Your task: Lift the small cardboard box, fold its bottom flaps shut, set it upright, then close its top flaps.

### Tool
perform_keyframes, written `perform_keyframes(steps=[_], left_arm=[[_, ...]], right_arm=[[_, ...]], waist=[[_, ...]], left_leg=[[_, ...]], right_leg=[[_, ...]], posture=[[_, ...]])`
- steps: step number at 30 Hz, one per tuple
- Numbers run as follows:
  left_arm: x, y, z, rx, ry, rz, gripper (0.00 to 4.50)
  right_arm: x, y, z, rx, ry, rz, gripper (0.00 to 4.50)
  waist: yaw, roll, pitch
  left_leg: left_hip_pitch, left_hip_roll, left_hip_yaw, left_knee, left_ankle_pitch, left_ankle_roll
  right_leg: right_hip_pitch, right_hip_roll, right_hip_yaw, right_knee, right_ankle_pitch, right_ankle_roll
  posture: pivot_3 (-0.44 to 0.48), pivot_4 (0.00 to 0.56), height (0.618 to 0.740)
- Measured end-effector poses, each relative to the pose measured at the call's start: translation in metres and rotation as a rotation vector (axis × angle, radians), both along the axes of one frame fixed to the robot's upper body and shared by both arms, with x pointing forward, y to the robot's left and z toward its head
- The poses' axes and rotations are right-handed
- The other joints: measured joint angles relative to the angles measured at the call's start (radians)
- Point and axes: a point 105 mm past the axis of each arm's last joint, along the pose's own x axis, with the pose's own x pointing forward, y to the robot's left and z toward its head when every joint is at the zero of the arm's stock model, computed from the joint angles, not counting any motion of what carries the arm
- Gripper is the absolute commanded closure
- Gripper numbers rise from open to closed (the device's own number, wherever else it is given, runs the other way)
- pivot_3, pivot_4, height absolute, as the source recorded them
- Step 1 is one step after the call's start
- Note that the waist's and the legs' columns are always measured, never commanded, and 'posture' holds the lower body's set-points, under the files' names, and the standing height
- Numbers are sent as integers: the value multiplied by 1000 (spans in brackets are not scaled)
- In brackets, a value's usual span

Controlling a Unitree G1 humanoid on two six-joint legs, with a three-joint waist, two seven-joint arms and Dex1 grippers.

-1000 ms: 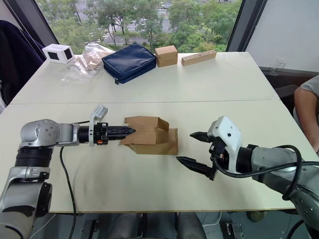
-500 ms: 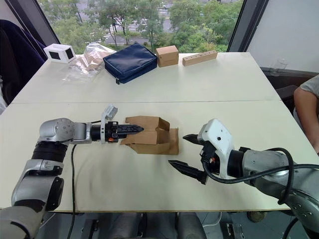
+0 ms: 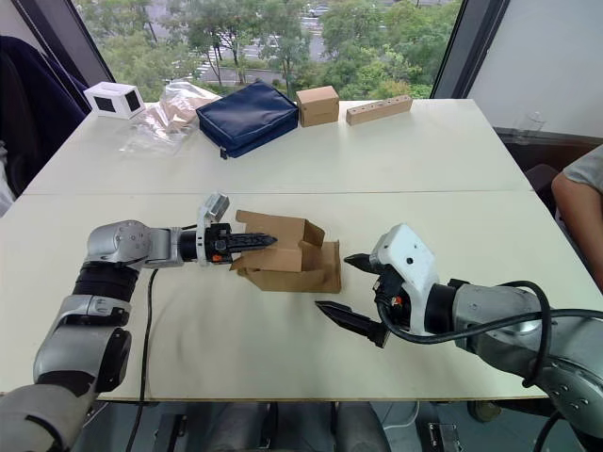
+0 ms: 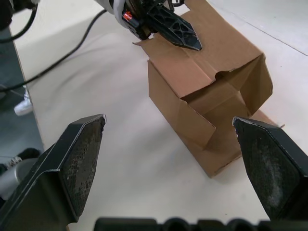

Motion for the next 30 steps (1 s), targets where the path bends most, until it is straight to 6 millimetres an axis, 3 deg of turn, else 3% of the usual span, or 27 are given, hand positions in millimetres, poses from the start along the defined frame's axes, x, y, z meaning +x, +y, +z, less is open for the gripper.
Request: perform_keyframes(steps=[5, 11, 17, 21, 30], left_arm=[[2, 13, 49, -56, -246, 4, 4433], [-11, 14, 89, -49, -509, -48, 4500], [-19, 5, 132, -45, -750, -99, 4500], [-23, -3, 149, -60, -839, -119, 4500], [-24, -8, 149, -75, -844, -130, 4500]], right_arm=[[12, -6, 19, 174, -21, -68, 0], [30, -14, 47, 347, -111, -142, 1857], [60, -16, 96, 546, -284, -200, 4391], [78, -6, 112, 611, -339, -235, 4481], [97, 10, 107, 602, -338, -266, 4481]], waist=[[0, 0, 0], [0, 0, 0], [-3, 0, 0], [-4, 0, 0], [-4, 0, 0]], left_leg=[[0, 1, 0, 0, 0, 0], [0, 0, 1, 0, 0, -1], [0, 1, 1, -1, 1, -1], [0, 1, 2, -1, 1, -2], [-1, 0, 2, -1, 1, -2]], right_leg=[[0, 0, 0, 0, 0, 0], [0, 0, 1, 0, 0, 0], [-2, 1, 1, 1, 0, 0], [-2, 1, 1, 1, 0, 0], [-4, 1, 2, 2, 0, 0]], posture=[[0, 150, 740], [0, 150, 740], [0, 150, 740], [0, 150, 740], [0, 150, 740]])
